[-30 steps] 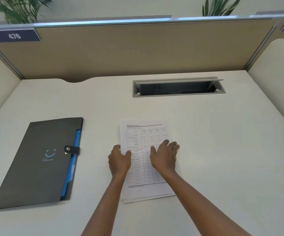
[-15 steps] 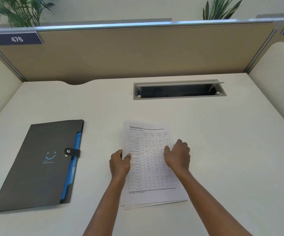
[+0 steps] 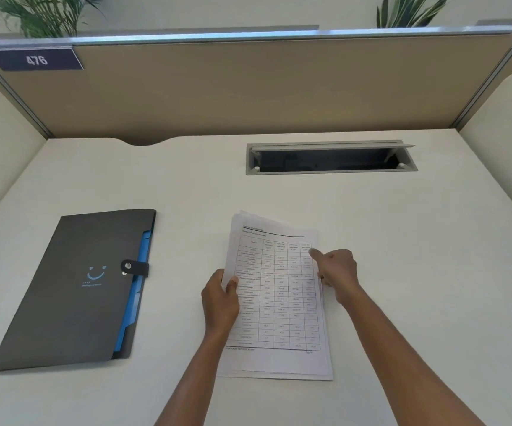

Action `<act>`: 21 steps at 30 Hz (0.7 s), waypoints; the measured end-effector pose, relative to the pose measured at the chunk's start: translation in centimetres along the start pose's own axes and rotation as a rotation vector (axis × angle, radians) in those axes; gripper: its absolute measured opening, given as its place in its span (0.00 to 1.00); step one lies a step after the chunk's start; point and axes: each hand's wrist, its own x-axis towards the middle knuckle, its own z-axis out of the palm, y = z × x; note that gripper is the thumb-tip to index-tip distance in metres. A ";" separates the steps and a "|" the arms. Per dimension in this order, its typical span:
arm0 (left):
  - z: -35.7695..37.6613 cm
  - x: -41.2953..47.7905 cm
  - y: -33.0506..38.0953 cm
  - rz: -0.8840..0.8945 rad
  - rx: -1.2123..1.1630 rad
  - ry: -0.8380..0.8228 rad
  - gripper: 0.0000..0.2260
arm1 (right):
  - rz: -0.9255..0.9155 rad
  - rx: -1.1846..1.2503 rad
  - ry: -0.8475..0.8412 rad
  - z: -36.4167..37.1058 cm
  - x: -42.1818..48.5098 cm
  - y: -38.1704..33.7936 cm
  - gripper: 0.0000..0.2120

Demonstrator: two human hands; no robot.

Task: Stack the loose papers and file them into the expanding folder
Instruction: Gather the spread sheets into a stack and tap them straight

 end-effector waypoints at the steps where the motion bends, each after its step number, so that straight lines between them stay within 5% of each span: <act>1: 0.1 -0.1 -0.1 0.012 -0.004 0.011 0.05 | 0.028 0.022 -0.026 -0.1 0.1 -0.1 0.24; 6: 0.1 -0.1 -0.6 0.036 -0.064 0.018 0.04 | 0.025 0.061 -0.148 -0.8 0.8 0.1 0.28; 10: -0.4 0.0 -0.9 0.007 -0.204 0.007 0.03 | -0.041 0.114 -0.134 -1.2 0.4 0.4 0.13; 13: -0.8 0.1 -0.8 0.001 -0.341 0.022 0.04 | 0.043 0.271 -0.263 -1.6 0.3 0.4 0.28; 15: -1.1 0.2 -0.3 0.023 -0.417 0.033 0.04 | 0.060 0.355 -0.399 -2.0 0.2 0.2 0.27; 21: -2.5 2.2 3.7 0.172 -0.514 0.018 0.03 | -0.214 0.398 -0.488 -3.4 -0.2 -3.7 0.16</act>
